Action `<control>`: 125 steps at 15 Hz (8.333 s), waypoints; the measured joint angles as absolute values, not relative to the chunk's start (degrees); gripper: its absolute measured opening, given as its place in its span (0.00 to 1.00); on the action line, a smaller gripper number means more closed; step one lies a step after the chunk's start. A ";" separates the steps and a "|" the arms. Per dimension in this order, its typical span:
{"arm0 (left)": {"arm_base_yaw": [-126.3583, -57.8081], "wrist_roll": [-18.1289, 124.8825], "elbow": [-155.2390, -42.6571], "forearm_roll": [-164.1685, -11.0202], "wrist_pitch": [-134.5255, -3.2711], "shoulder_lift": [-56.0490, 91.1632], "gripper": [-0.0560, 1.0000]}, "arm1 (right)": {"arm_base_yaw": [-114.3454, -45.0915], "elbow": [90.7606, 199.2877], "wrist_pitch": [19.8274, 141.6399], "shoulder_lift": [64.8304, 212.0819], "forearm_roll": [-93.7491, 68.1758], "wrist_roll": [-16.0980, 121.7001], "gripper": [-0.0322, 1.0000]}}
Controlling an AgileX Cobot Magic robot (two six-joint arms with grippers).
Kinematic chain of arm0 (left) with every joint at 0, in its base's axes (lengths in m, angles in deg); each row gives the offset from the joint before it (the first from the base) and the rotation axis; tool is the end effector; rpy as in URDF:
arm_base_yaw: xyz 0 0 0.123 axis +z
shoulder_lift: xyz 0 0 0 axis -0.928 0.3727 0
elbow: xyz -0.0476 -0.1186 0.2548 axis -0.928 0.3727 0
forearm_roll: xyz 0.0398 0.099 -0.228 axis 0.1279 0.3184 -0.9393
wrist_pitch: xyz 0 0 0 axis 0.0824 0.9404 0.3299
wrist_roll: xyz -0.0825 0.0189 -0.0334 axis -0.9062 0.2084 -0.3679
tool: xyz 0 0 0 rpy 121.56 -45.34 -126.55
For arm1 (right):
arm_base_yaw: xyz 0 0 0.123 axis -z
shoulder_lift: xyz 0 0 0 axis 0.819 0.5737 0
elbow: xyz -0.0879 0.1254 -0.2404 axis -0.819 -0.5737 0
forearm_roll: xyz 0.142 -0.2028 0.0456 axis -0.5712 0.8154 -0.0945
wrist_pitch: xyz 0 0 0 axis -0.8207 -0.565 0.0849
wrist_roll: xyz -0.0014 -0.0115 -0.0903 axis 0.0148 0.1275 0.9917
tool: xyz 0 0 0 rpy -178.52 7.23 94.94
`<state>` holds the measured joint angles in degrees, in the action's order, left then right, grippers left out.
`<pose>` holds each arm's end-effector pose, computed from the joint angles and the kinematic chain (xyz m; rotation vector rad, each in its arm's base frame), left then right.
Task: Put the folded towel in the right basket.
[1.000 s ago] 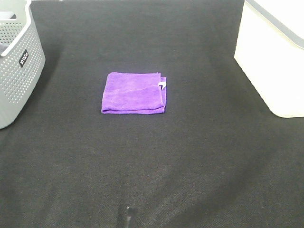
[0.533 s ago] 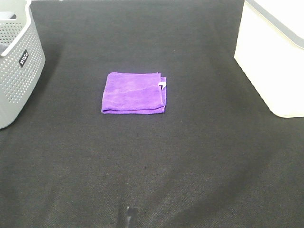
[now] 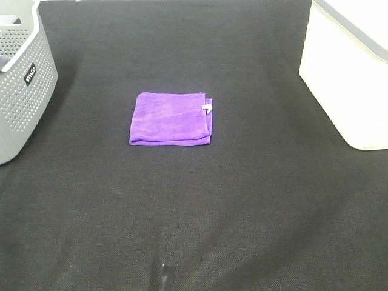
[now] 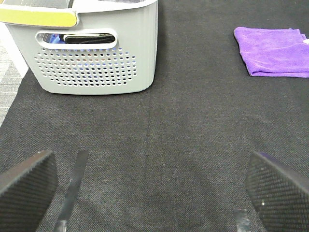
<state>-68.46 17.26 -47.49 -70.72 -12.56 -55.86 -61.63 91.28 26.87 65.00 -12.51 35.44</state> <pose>-0.0043 0.0046 0.2757 -0.0326 2.0373 0.0441 -0.0047 0.0102 0.2639 -0.2302 2.1019 0.1730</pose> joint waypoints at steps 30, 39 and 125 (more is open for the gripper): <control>-68.46 17.26 -47.49 -70.72 -12.56 -55.86 0.99 | -69.26 194.64 23.67 212.77 -35.09 29.31 0.96; -68.46 17.26 -47.49 -70.72 -12.56 -55.86 0.99 | -68.74 196.93 27.28 218.38 -40.19 30.97 0.94; -68.46 17.26 -47.49 -70.72 -12.56 -55.86 0.99 | -52.24 91.39 25.67 65.06 -11.65 37.44 0.96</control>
<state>-68.46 17.26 -47.49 -70.72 -12.56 -55.86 -52.24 91.39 25.67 65.06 -11.65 37.44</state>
